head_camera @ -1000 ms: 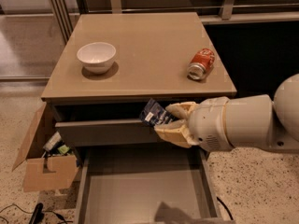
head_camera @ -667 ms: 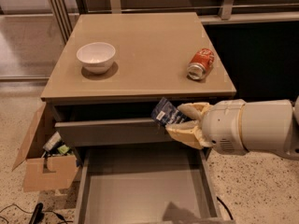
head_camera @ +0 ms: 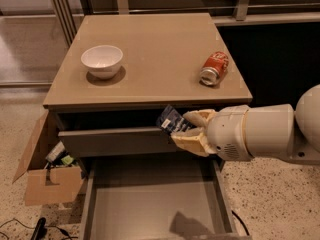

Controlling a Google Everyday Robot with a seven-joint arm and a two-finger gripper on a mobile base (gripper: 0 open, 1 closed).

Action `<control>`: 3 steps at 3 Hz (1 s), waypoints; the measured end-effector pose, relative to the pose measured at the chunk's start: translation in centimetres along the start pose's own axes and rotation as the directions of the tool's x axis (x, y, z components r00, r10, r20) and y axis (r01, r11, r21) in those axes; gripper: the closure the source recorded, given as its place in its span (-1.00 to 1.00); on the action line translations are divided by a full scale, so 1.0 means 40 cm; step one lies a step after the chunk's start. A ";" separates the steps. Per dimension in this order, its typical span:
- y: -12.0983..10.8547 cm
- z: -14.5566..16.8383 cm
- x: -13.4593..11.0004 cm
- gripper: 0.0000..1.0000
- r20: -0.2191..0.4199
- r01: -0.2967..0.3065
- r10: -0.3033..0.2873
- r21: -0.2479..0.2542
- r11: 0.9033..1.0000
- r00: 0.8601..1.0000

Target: Place rxbar blueberry into middle drawer

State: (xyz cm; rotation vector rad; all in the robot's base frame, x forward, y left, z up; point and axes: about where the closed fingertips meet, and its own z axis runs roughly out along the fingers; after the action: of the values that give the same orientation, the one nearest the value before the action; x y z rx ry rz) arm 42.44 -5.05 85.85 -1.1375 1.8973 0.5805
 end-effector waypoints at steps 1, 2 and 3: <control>-0.015 0.053 0.083 1.00 0.002 -0.044 0.044 -0.010 0.999 0.999; -0.015 0.091 0.169 1.00 0.016 -0.075 0.075 -0.008 0.997 0.997; -0.034 0.123 0.246 1.00 0.025 -0.074 0.074 0.001 0.997 0.997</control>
Offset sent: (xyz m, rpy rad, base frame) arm -0.0029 -0.0282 -0.1304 0.0810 0.0494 -0.0702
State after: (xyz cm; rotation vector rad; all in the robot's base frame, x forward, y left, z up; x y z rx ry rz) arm 43.26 -7.00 74.98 -1.0575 1.9248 0.6310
